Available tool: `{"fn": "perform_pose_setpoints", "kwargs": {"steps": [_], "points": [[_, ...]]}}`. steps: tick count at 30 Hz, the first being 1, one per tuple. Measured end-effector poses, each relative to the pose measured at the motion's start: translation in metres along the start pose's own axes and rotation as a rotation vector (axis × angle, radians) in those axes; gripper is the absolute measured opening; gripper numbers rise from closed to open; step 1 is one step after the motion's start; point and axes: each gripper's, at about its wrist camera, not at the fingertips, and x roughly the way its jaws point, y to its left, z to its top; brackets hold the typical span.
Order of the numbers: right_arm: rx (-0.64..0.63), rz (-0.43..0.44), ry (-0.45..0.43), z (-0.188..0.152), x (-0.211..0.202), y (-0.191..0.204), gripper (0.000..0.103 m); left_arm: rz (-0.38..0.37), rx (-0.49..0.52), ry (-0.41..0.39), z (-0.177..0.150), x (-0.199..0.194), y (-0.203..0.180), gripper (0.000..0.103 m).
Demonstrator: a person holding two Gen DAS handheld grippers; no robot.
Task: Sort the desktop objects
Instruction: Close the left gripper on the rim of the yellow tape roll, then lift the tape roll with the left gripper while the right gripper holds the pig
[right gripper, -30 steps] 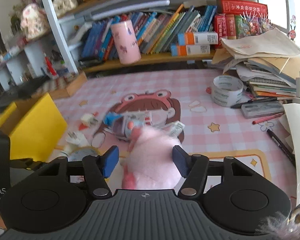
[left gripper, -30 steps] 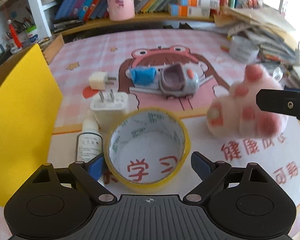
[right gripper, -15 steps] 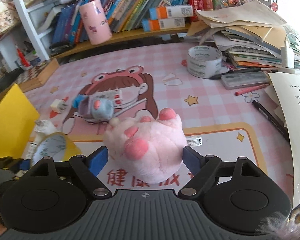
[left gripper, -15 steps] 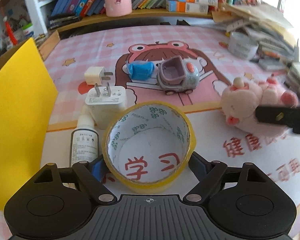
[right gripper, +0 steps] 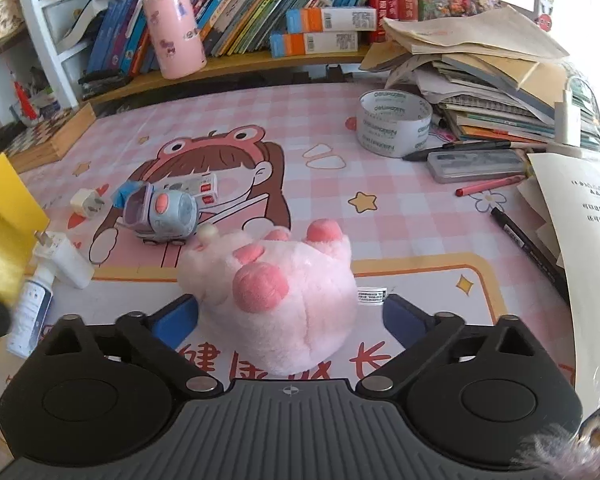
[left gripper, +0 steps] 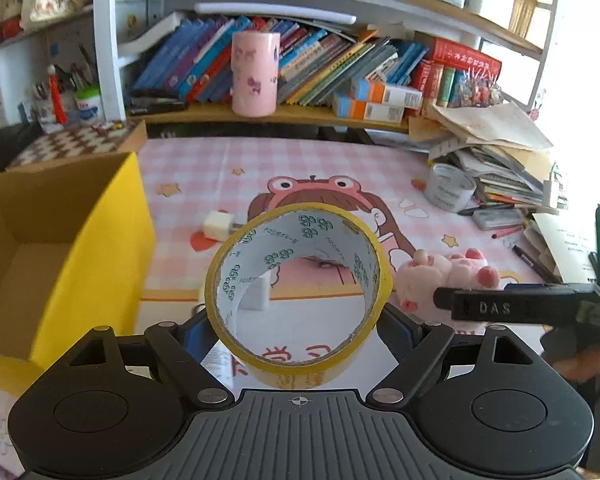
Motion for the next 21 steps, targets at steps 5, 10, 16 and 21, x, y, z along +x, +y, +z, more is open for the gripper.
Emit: {"fn": "perform_pose_setpoints", "kwargs": {"steps": [5, 10, 16, 21], "points": [[0.018, -0.011, -0.006, 0.002, 0.004, -0.005, 0.102, 0.013, 0.004, -0.001, -0.003, -0.007, 0.001, 0.085], [-0.022, 0.018, -0.006, 0.006, 0.01, 0.0, 0.102, 0.025, -0.001, 0.001, -0.007, -0.014, 0.004, 0.085], [-0.089, 0.05, -0.032, 0.011, 0.019, 0.01, 0.102, 0.041, -0.004, 0.002, -0.012, -0.019, 0.005, 0.085], [-0.069, 0.064, -0.012, 0.011, 0.027, 0.005, 0.101, 0.055, -0.009, 0.005, -0.015, -0.021, 0.005, 0.085]]}}
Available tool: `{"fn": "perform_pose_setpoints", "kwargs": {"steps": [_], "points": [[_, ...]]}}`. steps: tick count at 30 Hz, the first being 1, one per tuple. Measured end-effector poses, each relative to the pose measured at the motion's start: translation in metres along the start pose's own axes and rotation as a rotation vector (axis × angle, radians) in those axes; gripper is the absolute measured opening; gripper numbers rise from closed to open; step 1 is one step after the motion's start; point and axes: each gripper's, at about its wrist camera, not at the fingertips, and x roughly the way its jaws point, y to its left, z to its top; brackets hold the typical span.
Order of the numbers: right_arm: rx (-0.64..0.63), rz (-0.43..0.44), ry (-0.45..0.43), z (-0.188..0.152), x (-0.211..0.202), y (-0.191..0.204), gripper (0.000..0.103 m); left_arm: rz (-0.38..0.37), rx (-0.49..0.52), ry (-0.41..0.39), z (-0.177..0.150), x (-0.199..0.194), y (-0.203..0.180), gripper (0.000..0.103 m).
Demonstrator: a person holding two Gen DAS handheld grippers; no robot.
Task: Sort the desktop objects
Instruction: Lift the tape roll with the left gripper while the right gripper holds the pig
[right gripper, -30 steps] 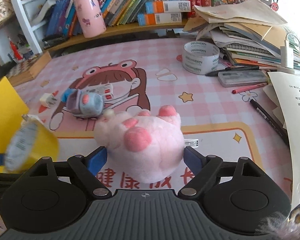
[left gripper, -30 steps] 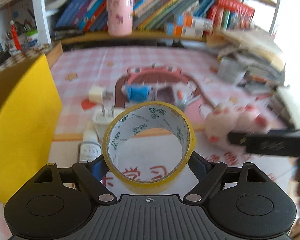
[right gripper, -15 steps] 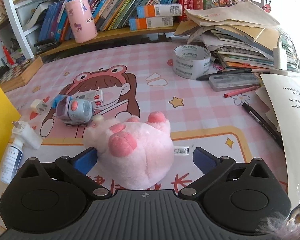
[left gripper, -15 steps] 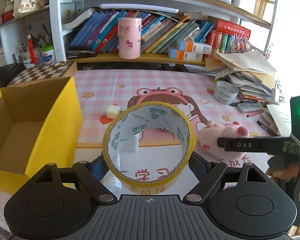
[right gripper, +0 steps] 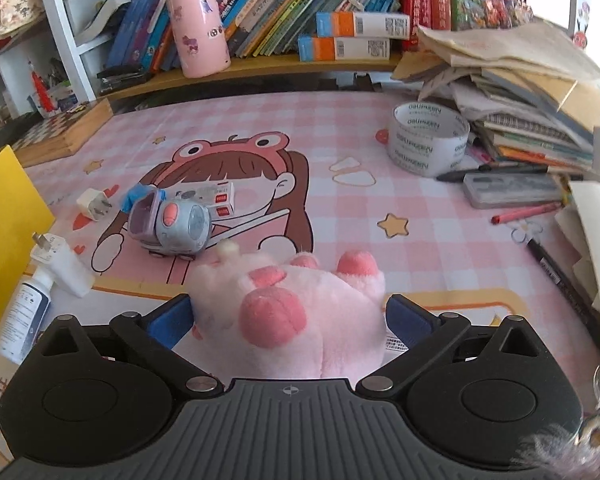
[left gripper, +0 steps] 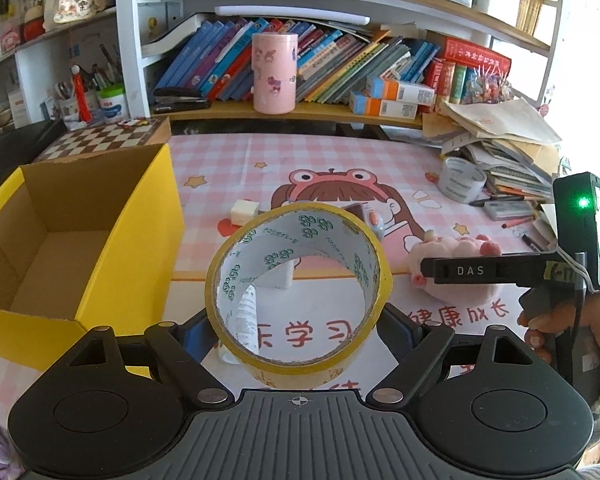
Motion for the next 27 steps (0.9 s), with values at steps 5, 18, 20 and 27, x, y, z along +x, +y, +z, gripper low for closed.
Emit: {"fn": "perform_pose_setpoints", "kwargs": {"steps": [5, 18, 20, 27], "points": [[-0.041, 0.008, -0.017, -0.004, -0.002, 0.005, 0.086, 0.001, -0.013, 0.002, -0.004, -0.001, 0.001, 0.085], [0.065, -0.038, -0.069, -0.009, -0.059, 0.015, 0.081, -0.065, -0.001, -0.068, 0.001, -0.006, 0.002, 0.085], [0.084, -0.033, -0.08, -0.009, -0.07, 0.018, 0.081, -0.08, 0.011, -0.076, 0.002, -0.009, 0.003, 0.085], [0.152, -0.037, -0.133, -0.021, -0.108, 0.04, 0.081, -0.126, 0.103, -0.101, -0.001, -0.025, 0.008, 0.085]]}}
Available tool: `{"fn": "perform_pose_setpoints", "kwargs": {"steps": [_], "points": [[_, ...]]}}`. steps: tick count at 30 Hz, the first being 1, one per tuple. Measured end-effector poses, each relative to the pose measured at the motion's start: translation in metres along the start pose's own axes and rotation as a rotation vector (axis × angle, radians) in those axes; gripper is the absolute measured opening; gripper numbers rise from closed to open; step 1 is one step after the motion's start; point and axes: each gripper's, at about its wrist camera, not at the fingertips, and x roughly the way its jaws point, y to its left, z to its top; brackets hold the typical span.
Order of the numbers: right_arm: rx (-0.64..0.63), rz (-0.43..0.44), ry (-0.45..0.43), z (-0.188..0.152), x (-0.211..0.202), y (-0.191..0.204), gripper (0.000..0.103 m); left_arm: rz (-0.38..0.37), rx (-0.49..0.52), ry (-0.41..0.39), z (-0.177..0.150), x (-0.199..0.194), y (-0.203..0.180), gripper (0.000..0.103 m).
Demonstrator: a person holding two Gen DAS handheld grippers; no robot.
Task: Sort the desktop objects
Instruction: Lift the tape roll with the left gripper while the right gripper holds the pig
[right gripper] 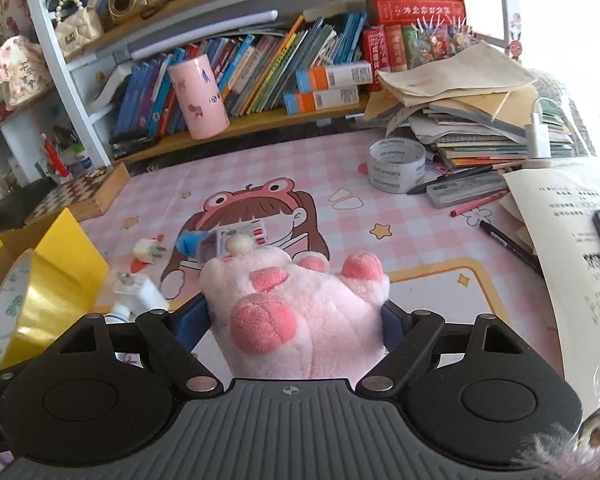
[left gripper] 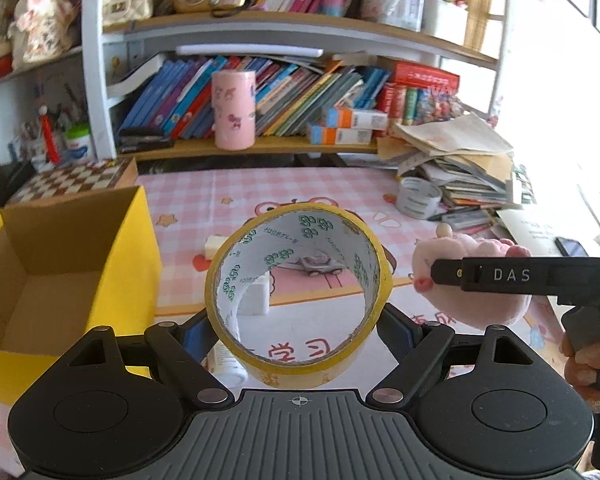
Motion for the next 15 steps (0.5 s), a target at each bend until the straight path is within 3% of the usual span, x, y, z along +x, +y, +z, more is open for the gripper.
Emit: {"fn": "perform_pose_setpoints", "kwargs": {"steps": [15], "points": [[0.013, -0.045, -0.02, -0.066, -0.047, 0.081, 0.081, -0.044, 0.028, 0.024, -0.05, -0.067, 0.062, 0.085]]}}
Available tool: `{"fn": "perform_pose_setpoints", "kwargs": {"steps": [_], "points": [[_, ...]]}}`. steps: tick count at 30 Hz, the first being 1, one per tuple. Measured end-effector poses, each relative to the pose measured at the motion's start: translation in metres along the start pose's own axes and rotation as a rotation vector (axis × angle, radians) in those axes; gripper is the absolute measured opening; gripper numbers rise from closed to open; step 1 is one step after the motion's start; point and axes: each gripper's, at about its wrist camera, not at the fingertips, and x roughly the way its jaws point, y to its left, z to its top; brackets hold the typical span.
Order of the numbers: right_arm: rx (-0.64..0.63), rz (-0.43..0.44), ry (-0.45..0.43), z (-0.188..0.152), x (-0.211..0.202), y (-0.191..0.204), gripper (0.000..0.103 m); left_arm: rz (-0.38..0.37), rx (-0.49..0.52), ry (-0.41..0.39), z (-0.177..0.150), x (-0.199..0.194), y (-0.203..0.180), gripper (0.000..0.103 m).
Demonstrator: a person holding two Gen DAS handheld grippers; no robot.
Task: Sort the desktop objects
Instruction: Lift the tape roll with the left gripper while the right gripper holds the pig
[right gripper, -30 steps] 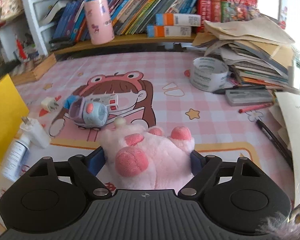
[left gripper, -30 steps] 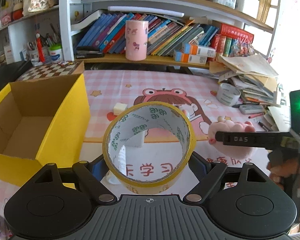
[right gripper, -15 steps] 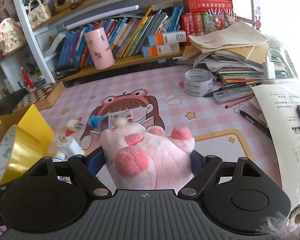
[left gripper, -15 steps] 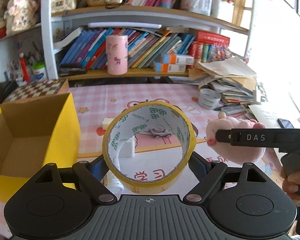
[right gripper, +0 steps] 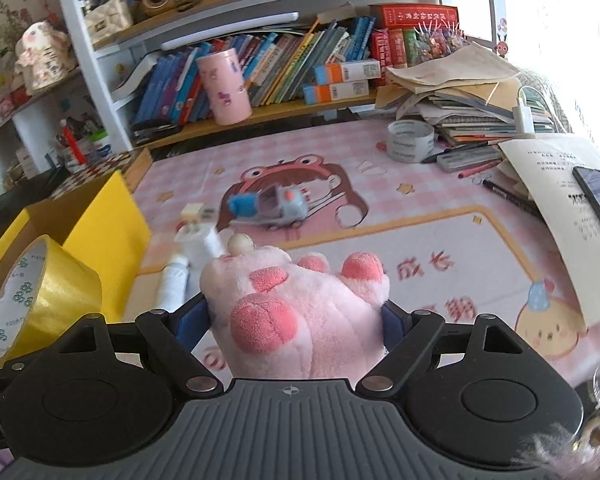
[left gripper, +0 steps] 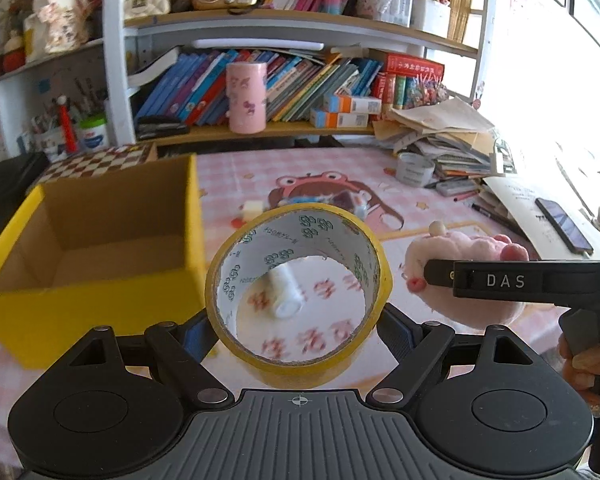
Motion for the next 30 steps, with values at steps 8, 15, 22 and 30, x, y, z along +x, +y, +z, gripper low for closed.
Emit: {"fn": "perform_pose_setpoints", "kwargs": {"steps": [8, 15, 22, 30], "points": [[-0.084, -0.007, 0.025, -0.052, -0.034, 0.053, 0.081, -0.004, -0.056, 0.023, -0.038, -0.039, 0.039, 0.085], [-0.119, 0.017, 0.071, -0.097, -0.051, 0.09, 0.081, 0.002, -0.082, 0.069, -0.07, -0.062, 0.064, 0.085], [-0.109, 0.049, 0.1, -0.11, -0.058, 0.11, 0.081, 0.029, -0.094, 0.075, -0.084, -0.078, 0.079, 0.085], [-0.172, 0.088, 0.11, -0.115, -0.06, 0.132, 0.081, 0.036, -0.106, 0.064, -0.091, -0.089, 0.088, 0.085]]}}
